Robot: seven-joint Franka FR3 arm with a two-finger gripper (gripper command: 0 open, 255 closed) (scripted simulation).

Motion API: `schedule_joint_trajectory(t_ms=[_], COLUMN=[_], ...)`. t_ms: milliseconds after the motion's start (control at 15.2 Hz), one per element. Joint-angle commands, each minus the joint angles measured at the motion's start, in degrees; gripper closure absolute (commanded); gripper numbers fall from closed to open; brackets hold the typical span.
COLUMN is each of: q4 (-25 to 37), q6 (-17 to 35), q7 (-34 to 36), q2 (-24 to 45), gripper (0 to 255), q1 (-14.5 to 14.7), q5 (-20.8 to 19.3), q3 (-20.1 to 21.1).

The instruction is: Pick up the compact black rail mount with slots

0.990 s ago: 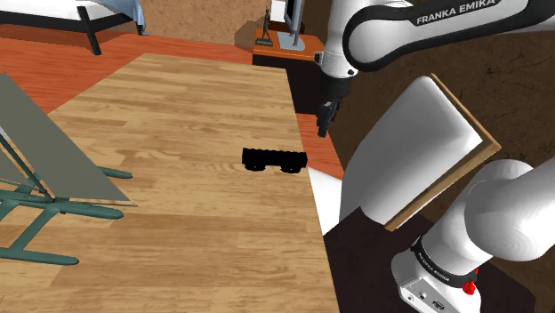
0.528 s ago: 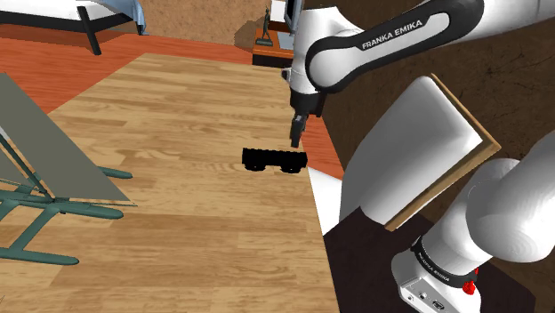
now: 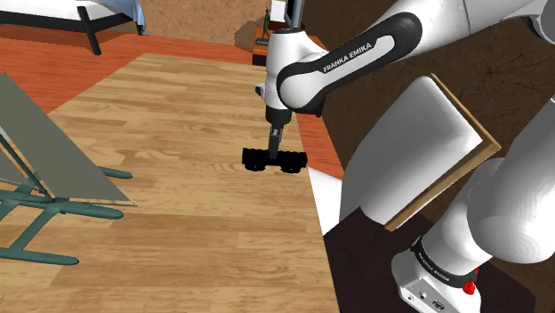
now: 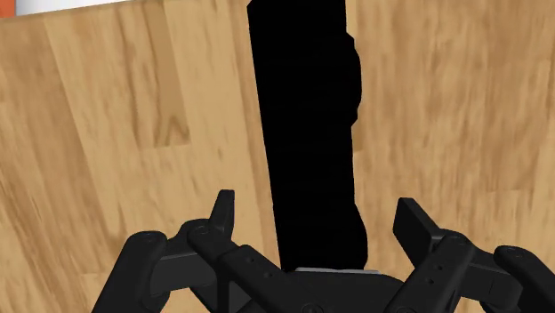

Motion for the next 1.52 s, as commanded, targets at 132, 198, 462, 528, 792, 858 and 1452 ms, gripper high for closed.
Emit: schedule_joint_trajectory(t_ms=[132, 198, 462, 528, 792, 858, 1452], q4=[-0.77, -1.01, -1.31, -1.36, -1.36, -1.36, 0.13], q6=[2.91, 3.65, 4.78, 4.78, 4.79, 4.8, 0.37], q7=[0.35, 0.48, 0.68, 0.68, 0.69, 0.68, -0.05], q2=[2.11, 2.62, 3.45, 3.41, 3.41, 3.43, 0.45], gripper=[0, 0, 255, 255, 255, 255, 255], q1=[0.07, 0.07, 0.08, 0.09, 0.09, 0.09, 0.05], q5=[-0.48, -0.62, -0.85, -0.84, -0.84, -0.84, -0.05], q3=[0.02, 0.0, -0.04, -0.04, -0.03, -0.04, 0.07])
